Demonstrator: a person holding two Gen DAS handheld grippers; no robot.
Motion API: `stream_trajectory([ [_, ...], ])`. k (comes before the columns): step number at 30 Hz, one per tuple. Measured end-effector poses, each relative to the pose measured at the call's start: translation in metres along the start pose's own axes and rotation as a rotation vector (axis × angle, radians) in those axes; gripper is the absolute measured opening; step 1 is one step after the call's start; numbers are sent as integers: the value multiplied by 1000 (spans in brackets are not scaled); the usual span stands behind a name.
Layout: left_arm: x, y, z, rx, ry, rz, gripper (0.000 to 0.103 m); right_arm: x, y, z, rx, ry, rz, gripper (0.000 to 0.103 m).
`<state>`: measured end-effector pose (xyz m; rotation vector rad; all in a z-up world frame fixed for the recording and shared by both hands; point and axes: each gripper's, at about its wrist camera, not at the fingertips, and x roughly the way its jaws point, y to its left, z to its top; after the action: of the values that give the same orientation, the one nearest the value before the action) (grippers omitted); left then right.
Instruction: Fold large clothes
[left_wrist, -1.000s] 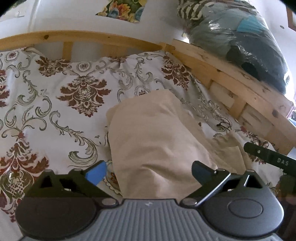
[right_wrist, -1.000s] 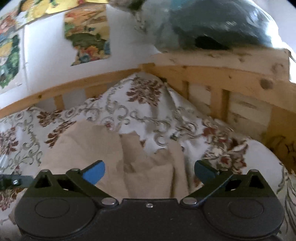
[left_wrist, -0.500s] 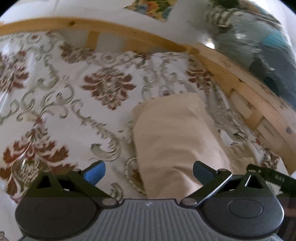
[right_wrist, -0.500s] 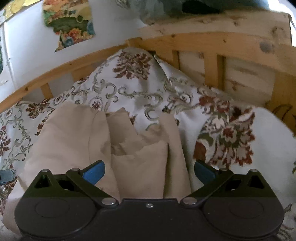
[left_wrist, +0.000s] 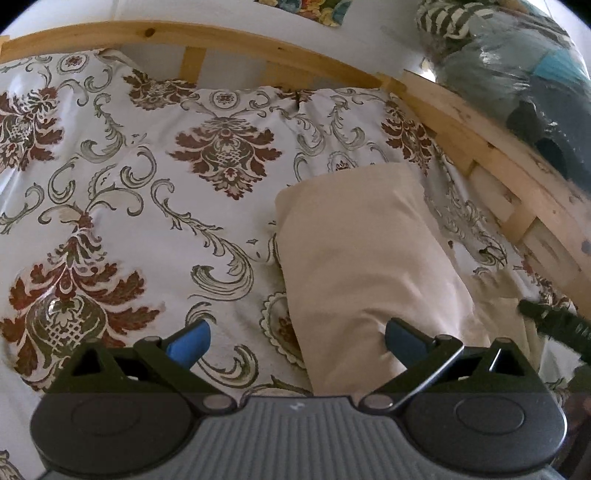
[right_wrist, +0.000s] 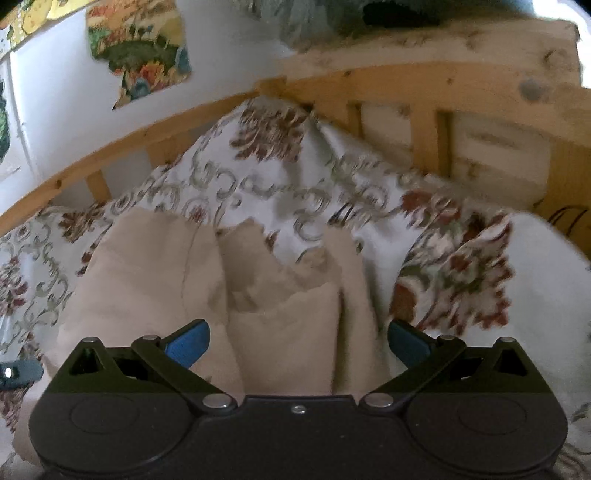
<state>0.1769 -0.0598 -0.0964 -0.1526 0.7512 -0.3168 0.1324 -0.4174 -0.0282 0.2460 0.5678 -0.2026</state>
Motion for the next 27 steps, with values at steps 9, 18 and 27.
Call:
stream_trajectory([
  [9,0,-6,-3,28,10,-9,102,8,6,1,-61,42,-6,39],
  [18,2,-14,-5,57,13,-15,102,20,10,4,-152,-5,-17,4],
  [27,11,-27,-3,99,13,-28,102,50,17,-4,-237,49,-77,7],
])
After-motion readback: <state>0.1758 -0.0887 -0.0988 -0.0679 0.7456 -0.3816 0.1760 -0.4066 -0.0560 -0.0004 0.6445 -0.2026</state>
